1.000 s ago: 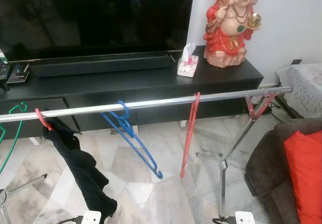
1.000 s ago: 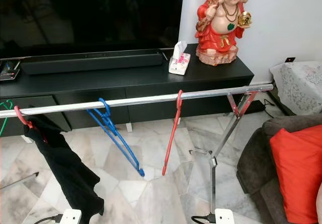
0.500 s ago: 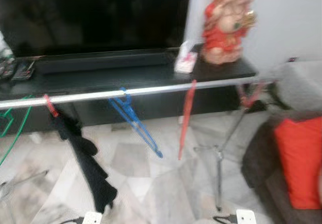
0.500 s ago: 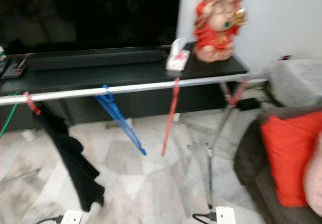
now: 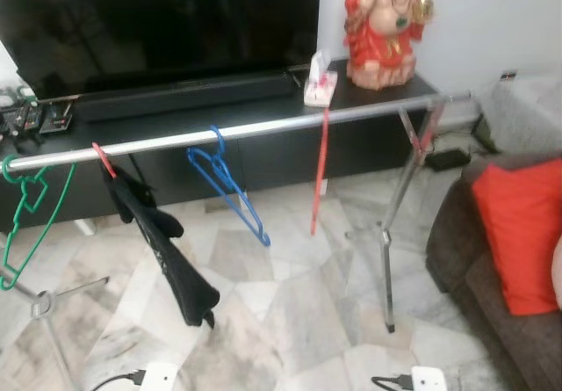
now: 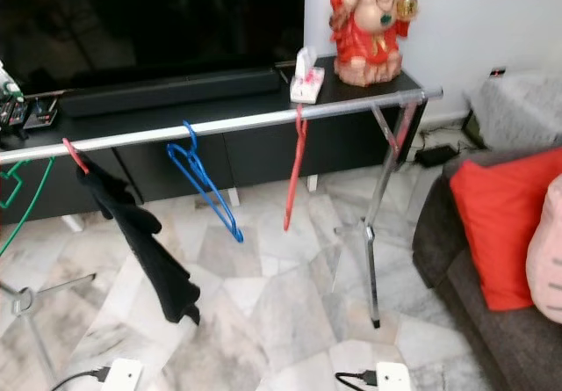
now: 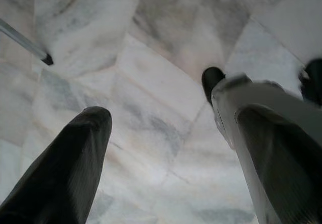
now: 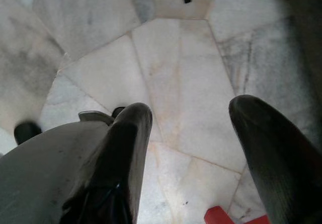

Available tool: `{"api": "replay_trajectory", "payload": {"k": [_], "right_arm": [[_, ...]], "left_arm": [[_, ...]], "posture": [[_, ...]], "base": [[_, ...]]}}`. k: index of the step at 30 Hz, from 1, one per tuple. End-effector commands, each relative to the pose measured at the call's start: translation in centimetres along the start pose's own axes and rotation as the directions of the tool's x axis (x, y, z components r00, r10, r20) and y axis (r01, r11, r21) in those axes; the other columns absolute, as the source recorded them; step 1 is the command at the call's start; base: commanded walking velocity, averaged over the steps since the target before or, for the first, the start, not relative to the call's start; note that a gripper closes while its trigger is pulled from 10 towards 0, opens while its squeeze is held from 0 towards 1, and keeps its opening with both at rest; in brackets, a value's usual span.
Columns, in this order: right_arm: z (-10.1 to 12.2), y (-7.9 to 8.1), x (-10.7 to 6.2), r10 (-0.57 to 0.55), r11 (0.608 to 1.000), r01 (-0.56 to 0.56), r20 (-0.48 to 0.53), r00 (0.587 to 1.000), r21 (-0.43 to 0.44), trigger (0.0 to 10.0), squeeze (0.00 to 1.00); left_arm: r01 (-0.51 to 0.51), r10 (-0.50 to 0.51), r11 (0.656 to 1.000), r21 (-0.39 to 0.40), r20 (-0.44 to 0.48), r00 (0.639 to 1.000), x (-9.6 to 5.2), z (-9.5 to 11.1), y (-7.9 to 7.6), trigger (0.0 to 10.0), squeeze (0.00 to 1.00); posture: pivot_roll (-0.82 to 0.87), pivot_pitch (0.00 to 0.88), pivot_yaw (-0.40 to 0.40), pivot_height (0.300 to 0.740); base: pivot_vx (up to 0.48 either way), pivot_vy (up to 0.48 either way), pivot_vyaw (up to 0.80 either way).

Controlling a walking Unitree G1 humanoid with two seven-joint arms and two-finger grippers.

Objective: Hang hanger

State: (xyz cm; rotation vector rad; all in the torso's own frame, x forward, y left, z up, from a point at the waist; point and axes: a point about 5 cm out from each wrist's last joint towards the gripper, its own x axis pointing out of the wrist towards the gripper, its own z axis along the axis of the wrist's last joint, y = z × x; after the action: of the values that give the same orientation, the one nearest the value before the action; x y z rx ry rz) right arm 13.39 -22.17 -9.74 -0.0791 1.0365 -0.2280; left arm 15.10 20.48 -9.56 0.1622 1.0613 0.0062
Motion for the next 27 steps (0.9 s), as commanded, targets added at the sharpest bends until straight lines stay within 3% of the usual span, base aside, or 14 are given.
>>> {"api": "replay_trajectory", "payload": {"k": [1, 11, 27], "right_arm": [[-0.36, 0.40, -0.08, 0.011, 1.000, -0.011, -0.010, 1.000, 0.015, 10.0, 0.00], [-0.44, 0.48, -0.07, 0.017, 1.000, -0.017, -0.022, 1.000, 0.000, 10.0, 0.00], [-0.64, 0.42, -0.10, 0.014, 1.000, -0.015, -0.034, 0.999, -0.009, 10.0, 0.00]], "left_arm": [[-0.013, 0.013, 1.000, 0.007, -0.016, 1.000, -0.07, -0.33, 0.60, 10.0, 0.00], [-0.015, 0.015, 1.000, 0.010, -0.015, 1.000, -0.07, -0.30, 0.64, 10.0, 0.00], [-0.010, 0.011, 1.000, 0.020, -0.017, 1.000, -0.08, -0.36, 0.61, 10.0, 0.00]], "posture": [[-0.19, 0.000, 0.041, 0.740], [-0.19, 0.000, 0.039, 0.740], [-0.19, 0.000, 0.040, 0.740]], "base": [[-0.266, 0.000, -0.61], [-0.263, 0.000, -0.79], [0.000, 0.000, -0.79]]}}
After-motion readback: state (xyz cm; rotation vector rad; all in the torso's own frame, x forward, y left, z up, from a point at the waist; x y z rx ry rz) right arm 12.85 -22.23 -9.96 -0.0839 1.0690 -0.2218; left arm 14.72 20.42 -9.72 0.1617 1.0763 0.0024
